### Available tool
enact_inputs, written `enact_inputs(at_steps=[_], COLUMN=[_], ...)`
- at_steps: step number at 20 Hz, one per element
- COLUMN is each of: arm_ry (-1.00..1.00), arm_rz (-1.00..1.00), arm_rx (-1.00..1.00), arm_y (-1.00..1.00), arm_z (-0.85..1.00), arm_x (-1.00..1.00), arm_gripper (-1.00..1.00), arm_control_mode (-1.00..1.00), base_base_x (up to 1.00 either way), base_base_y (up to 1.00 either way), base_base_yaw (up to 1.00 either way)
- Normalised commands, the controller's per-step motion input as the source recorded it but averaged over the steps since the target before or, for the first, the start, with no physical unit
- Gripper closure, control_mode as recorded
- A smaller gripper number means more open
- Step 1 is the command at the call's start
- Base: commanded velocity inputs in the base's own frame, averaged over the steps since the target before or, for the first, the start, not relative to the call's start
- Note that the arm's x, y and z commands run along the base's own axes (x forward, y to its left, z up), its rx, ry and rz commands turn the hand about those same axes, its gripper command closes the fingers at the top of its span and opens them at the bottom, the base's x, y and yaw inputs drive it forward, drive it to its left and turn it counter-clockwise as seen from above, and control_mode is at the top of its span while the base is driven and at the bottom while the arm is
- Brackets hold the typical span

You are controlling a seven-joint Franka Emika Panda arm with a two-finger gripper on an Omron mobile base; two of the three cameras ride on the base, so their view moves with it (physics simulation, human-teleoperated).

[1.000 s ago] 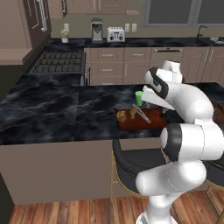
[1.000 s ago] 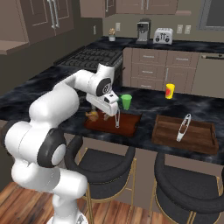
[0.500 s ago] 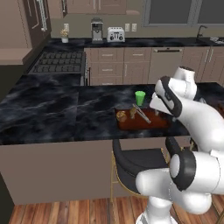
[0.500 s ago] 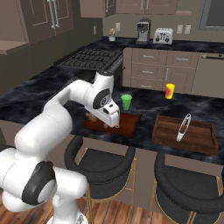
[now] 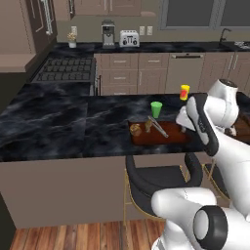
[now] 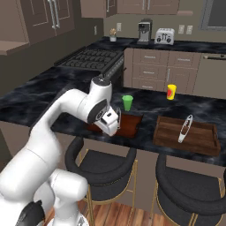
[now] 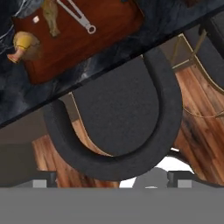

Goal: Gather the mushroom and carrot from the fridge and place them on a tray on the dining counter. Then gather the chicken drumsticks from the fridge and place them on the other tray.

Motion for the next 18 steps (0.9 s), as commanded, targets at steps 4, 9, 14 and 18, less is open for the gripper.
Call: enact_inputs(at_steps=[4,9,14,18], arm_ry=[-0.29,-0.22,-0.06,0.0], arm_rz=[0.02,0.09,0.16,0.08], arm_rx=[-0.05,-0.15,-0.22,-0.1], arm_y=[0.01,0.16,0.44,0.2], arm_z=[0.45,0.27,0.02,0.0], arm_x=[-0.81,-0.71,-0.27,-0.14], arm_gripper=[-1.0,-1.0,-1.0,-1.0], arm_control_mode=[-1.0,-1.0,-1.0,-1.0], base_base_x=[0.0,0.0,0.0,0.0], base_base_y=[0.0,0.0,0.0,0.0], base_base_yaw=[0.0,0.0,0.0,0.0])
